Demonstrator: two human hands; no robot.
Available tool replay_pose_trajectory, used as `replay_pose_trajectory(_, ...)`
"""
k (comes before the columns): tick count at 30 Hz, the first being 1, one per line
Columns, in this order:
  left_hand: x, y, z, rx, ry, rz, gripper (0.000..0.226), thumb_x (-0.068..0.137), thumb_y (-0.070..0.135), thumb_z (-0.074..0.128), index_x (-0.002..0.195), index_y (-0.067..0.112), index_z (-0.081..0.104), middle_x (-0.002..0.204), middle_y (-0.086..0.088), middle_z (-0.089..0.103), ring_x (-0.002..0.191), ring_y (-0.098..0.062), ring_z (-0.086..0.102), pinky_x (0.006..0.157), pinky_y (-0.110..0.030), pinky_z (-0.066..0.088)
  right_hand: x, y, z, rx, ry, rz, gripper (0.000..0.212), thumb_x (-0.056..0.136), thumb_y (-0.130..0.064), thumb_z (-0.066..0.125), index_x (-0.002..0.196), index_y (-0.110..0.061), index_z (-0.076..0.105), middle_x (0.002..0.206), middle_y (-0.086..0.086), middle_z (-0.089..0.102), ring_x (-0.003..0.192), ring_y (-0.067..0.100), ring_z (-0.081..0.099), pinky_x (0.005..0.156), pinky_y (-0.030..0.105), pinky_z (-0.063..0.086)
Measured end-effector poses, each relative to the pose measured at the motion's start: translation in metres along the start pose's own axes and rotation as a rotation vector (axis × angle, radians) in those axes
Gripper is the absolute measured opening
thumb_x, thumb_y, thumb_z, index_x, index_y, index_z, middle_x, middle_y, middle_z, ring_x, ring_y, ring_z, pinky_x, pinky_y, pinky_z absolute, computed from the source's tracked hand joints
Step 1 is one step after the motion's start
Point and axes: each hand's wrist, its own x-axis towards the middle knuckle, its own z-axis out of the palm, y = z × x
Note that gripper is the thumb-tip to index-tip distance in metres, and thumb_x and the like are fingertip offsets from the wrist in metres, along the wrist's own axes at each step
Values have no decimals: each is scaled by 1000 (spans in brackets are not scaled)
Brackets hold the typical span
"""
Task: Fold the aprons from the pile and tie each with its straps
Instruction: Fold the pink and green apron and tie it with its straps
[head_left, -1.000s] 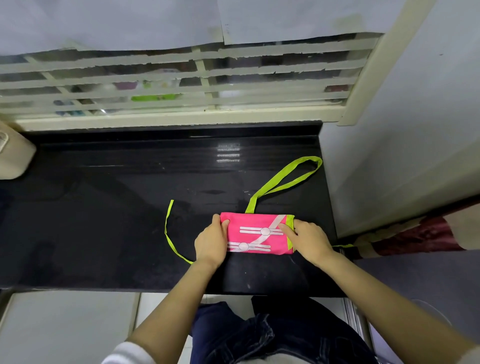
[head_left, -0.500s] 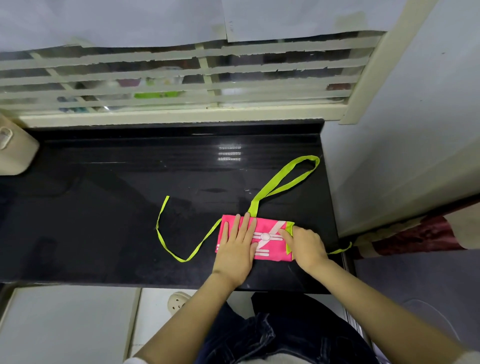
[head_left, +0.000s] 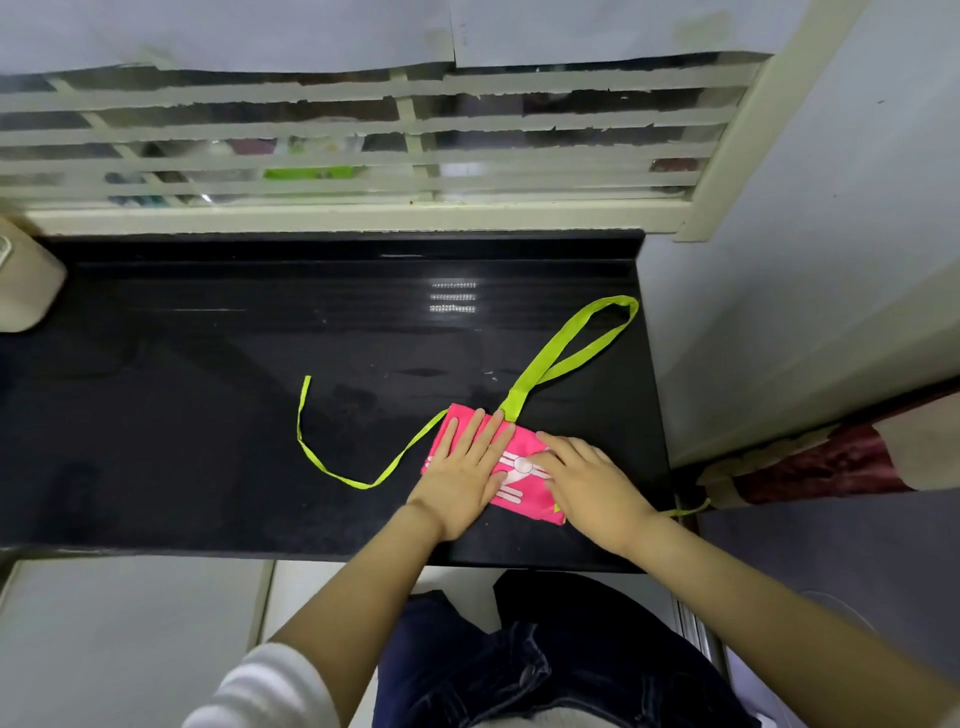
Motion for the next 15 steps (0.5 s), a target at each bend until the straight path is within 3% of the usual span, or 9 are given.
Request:
replay_pose_trajectory(1,3,-4,-2,21,-5,34,55,98,42,21,143,14,36,147,-8,41,135,-29,38,116,-47,20,-1,-1,2,-30,23,5,44,77,-24,76,119,-19,64,130,9,57,102,27,62,84,40,53)
replay_pose_trajectory(3,5,-4,-8,36,17,64,54,93,37,27,139,16,45,144,-8,45,132,-29,43,110,-47,30,-4,-3,4,-86,44,8,47,63,-32,85,107,-23,70,113,5,66,76,20,63,61,31,56)
replay_pose_trajectory(7,-12,21,-10,-127,172,2,51,80,4,45,130,10,56,138,-16,50,127,-34,49,106,-43,32,-19,-8,10,-37,88,9,47,65,-30,84,109,-22,68,98,5,64,67,19,60,48,26,53)
replay_pose_trajectory(9,-30,29,-2,-262,115,31,68,80,-3,52,144,8,34,153,-17,25,142,-32,23,117,-38,8,-27,-11,7,18,33,15,47,78,-21,74,123,-21,59,101,7,57,70,21,62,50,29,54)
replay_pose_trajectory(11,-47,30,3,-306,10,89,76,86,12,46,151,15,8,158,-7,-3,146,-22,-7,115,-30,-14,-33,-13,2,61,-65,16,53,92,-8,50,142,-22,39,116,8,46,77,24,58,62,32,48)
replay_pose_trajectory(13,-54,28,6,-324,-24,139,77,86,30,40,150,20,-2,156,0,-11,144,-16,-18,113,-28,-18,-38,-13,-3,122,-147,-12,58,96,-4,37,147,-28,27,122,4,40,79,23,49,67,29,38)
replay_pose_trajectory(15,-57,23,10,-320,-45,201,80,85,40,40,149,22,-4,155,3,-13,142,-13,-20,114,-31,-17,-40,-12,-7,183,-185,-66,56,97,-5,38,146,-31,31,119,-2,43,88,18,50,70,22,33)
